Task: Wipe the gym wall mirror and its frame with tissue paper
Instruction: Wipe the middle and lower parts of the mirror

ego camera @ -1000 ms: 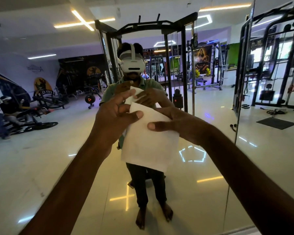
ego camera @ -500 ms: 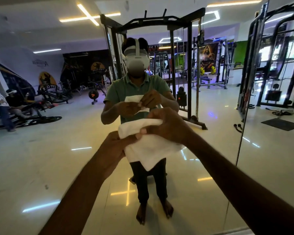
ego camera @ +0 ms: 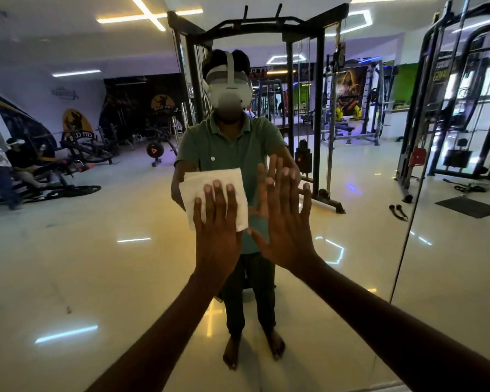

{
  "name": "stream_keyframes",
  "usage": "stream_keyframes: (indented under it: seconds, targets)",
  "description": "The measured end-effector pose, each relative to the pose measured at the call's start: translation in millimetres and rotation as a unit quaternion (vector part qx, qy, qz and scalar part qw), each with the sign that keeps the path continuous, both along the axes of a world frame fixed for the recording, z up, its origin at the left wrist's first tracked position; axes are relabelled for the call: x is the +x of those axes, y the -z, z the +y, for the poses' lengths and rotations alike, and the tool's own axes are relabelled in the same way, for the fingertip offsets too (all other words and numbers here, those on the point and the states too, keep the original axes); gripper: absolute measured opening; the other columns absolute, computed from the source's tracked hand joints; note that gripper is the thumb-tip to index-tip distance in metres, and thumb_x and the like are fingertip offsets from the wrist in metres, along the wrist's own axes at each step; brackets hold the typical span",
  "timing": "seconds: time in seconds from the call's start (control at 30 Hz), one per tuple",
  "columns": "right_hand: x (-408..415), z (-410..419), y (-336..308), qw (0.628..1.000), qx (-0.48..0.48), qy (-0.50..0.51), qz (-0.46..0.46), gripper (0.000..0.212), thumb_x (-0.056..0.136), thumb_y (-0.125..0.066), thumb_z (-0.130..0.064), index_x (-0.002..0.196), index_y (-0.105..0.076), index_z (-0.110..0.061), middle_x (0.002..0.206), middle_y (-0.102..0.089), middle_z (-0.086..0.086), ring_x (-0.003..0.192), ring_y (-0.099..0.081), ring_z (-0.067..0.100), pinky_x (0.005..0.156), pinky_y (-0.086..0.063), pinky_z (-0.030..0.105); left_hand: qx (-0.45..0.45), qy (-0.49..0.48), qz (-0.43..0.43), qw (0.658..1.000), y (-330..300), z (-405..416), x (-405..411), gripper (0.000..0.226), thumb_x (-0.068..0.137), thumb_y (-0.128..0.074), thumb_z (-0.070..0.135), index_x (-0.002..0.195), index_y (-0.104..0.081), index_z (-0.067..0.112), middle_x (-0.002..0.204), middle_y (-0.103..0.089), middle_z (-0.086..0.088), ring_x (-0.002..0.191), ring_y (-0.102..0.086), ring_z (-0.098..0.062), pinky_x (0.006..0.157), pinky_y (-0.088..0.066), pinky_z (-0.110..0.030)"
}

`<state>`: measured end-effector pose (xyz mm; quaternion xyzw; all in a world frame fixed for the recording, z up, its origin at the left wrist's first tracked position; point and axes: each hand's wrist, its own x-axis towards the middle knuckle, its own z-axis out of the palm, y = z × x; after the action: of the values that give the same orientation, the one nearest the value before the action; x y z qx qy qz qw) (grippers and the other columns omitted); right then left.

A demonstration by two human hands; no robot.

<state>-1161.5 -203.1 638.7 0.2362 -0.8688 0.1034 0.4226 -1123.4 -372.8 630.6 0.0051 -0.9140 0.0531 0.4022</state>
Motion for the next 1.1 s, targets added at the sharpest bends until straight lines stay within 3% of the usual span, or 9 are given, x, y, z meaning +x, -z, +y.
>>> stream_keyframes:
  seconds: [0.1,0.2,0.4,0.53,0.67,0.77,0.9,1.0,1.1]
  targets:
    - [-24.8,7.6,11.1,1.0,-0.016,-0.009,0.018,0.103,0.096,-0.031,-0.08,0.164,-0.018,-0.003,0.171,-0.002,0.028,0.16,0.001,0.044,0.126,0.017,0.054,-0.021,0.013,0.011,1.0,-0.4,-2.7,-7.6,0.086,0.102,-0.026,0.064,0.164,-0.013,0.007,0.17,-0.004,-0.025,0.158,-0.002,-0.043,0.126,-0.005,-0.063]
    - [-50.9,20.5,26.4,0.998,-0.004,-0.017,0.061,0.106,0.093,-0.052,-0.074,0.164,-0.015,-0.005,0.171,-0.006,0.028,0.16,-0.002,0.043,0.127,0.01,0.056,-0.011,0.027,0.04,0.999,-9.4,-7.2,-6.4,0.089,0.1,-0.016,0.071,0.165,-0.014,0.011,0.17,-0.002,-0.026,0.158,0.002,-0.043,0.127,0.005,-0.057]
    - [-77.0,20.7,40.5,0.994,-0.005,-0.033,0.109,0.103,0.093,-0.04,-0.075,0.165,-0.005,-0.009,0.171,-0.002,0.024,0.16,-0.002,0.042,0.127,0.002,0.063,-0.018,-0.008,0.103,0.994,-41.6,-9.9,-33.3,0.071,0.107,-0.019,0.059,0.166,-0.002,0.024,0.17,-0.004,-0.025,0.157,-0.004,-0.044,0.124,-0.009,-0.066]
    - [-81.4,19.7,42.4,0.989,-0.023,-0.041,0.143,0.101,0.092,-0.038,-0.074,0.165,-0.011,-0.009,0.171,-0.008,0.022,0.161,-0.004,0.04,0.127,0.0,0.063,0.096,-0.105,0.203,0.969,-86.2,-27.7,-46.4,0.065,0.109,-0.017,0.056,0.165,0.001,0.029,0.17,-0.01,-0.023,0.157,-0.009,-0.043,0.125,-0.008,-0.061]
    - [-85.8,18.3,44.3,0.987,-0.03,-0.05,0.15,0.102,0.09,-0.041,-0.072,0.165,-0.012,-0.01,0.17,-0.012,0.023,0.161,-0.004,0.041,0.126,0.0,0.064,0.169,-0.147,0.22,0.95,-36.0,-7.9,-47.8,0.065,0.109,-0.024,0.053,0.165,-0.001,0.029,0.169,-0.011,-0.025,0.157,-0.01,-0.045,0.124,-0.013,-0.063]
    - [-83.9,18.8,42.3,0.987,-0.025,-0.06,0.148,0.11,0.086,-0.049,-0.072,0.166,-0.004,-0.009,0.17,-0.005,0.023,0.161,0.002,0.039,0.126,0.001,0.063,0.023,-0.014,0.121,0.992,7.0,31.8,-48.9,0.065,0.109,-0.023,0.054,0.166,-0.004,0.029,0.17,0.001,-0.021,0.157,0.004,-0.041,0.124,-0.003,-0.064]
    - [-84.0,23.9,42.9,0.987,-0.017,-0.058,0.146,0.114,0.087,-0.055,-0.071,0.166,0.003,-0.013,0.173,0.006,0.018,0.161,0.002,0.039,0.127,0.0,0.063,-0.125,0.058,0.095,0.986,-12.2,-29.4,-42.4,0.069,0.107,-0.034,0.056,0.166,-0.008,0.031,0.172,0.007,-0.014,0.158,0.011,-0.034,0.125,0.003,-0.059]
    - [-84.5,23.2,44.6,0.987,-0.02,-0.056,0.149,0.103,0.094,-0.041,-0.072,0.167,0.0,-0.014,0.172,-0.002,0.019,0.161,0.0,0.039,0.127,0.0,0.062,0.013,-0.053,0.145,0.988,8.3,-88.7,-21.0,0.073,0.105,-0.037,0.055,0.166,-0.01,0.026,0.171,0.003,-0.019,0.158,0.004,-0.037,0.125,-0.007,-0.062]
    - [-83.1,19.5,43.4,0.988,-0.028,-0.052,0.143,0.1,0.095,-0.039,-0.072,0.166,-0.005,-0.011,0.171,-0.007,0.022,0.161,0.001,0.04,0.127,0.002,0.062,0.204,-0.152,0.157,0.954,33.6,-58.4,-18.4,0.073,0.106,-0.025,0.056,0.166,0.001,0.023,0.169,-0.003,-0.027,0.157,-0.002,-0.045,0.122,-0.014,-0.067]
